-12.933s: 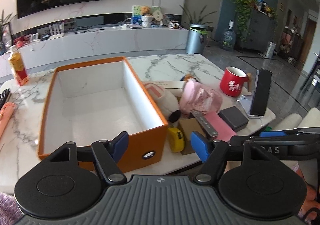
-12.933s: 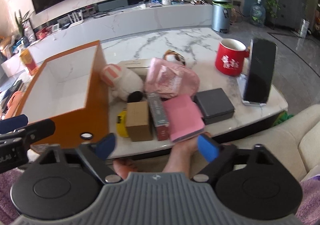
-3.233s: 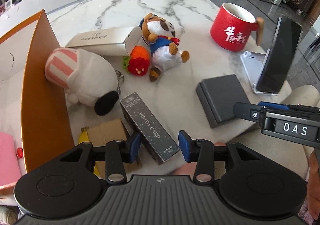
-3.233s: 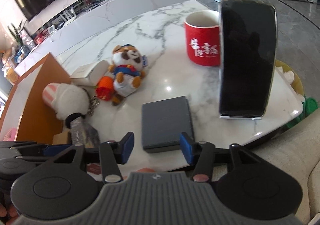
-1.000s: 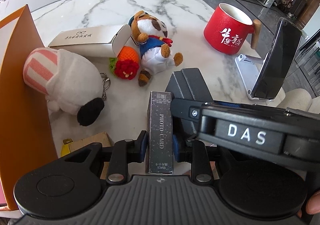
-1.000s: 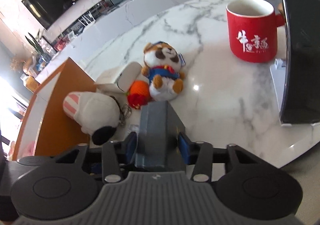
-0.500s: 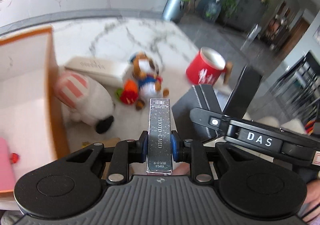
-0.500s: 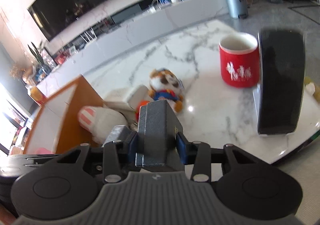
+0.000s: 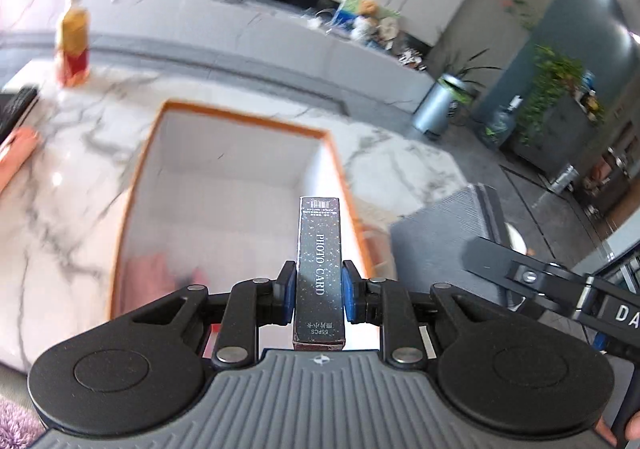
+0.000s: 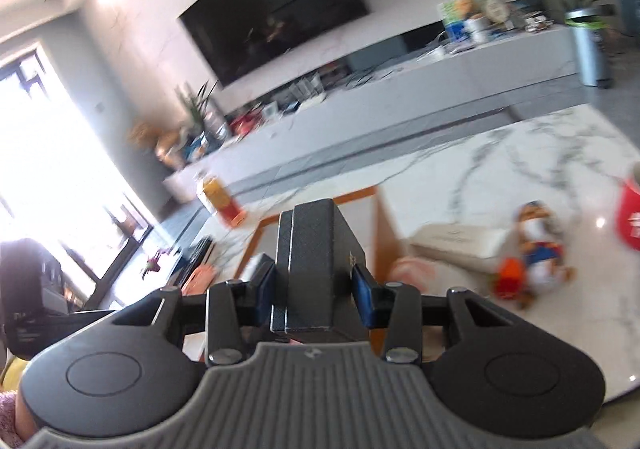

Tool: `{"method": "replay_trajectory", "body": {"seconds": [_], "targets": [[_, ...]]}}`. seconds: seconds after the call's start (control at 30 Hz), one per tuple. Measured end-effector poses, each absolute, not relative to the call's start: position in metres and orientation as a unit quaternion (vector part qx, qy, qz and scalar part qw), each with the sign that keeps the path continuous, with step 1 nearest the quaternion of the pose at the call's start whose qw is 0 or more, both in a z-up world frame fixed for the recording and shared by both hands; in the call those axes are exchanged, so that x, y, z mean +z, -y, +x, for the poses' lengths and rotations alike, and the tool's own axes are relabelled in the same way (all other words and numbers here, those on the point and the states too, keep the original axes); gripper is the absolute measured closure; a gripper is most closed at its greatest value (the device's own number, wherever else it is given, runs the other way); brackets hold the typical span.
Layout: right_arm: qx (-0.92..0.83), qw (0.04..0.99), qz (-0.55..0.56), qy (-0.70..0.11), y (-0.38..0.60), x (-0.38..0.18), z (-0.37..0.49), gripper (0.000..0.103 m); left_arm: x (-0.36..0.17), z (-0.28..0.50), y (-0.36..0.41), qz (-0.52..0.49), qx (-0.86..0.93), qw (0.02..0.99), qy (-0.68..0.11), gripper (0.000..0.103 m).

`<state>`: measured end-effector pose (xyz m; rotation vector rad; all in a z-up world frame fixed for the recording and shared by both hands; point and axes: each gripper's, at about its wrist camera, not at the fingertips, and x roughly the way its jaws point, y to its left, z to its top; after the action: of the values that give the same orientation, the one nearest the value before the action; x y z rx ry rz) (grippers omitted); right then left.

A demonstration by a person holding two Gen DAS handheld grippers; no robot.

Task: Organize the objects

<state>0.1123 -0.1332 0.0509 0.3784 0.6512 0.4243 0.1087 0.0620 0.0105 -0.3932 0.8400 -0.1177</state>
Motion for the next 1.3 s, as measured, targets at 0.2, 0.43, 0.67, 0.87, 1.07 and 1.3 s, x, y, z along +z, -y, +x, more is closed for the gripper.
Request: {"method": "replay_trajectory", "body": {"seconds": [0.2, 0.43, 0.67, 0.87, 1.07, 1.3], "targets": [[0.198, 0.893, 0.171, -0.367, 0.088, 0.016, 0.142, 0.060, -0.032, 0.135, -0.077, -0.215, -0.056, 0.862, -0.455, 0.076], [0.177, 0.881, 0.157, -0.410, 0.073, -0.015, 0.170, 0.060, -0.063, 0.151, -0.077, -0.209, -0.058, 0.829, -0.515, 0.076], [0.170, 0.882, 0.149, -0.415, 0.069, -0.021, 0.181, 0.060, -0.072, 0.155, -0.067, -0.178, -0.052, 0.815, -0.548, 0.076], [0.174, 0.878, 0.156, -0.417, 0.067, -0.023, 0.185, 0.060, -0.074, 0.157, -0.053, -0.102, -0.046, 0.815, -0.568, 0.076], [0.175, 0.876, 0.147, -0.424, 0.068, -0.026, 0.182, 0.060, -0.074, 0.151, -0.044, -0.055, -0.015, 0.827, -0.559, 0.076], [0.183, 0.856, 0.152, -0.460, 0.059, -0.034, 0.185, 0.060, -0.074, 0.153, -0.054, -0.068, 0.017, 0.831, -0.552, 0.072]]}}
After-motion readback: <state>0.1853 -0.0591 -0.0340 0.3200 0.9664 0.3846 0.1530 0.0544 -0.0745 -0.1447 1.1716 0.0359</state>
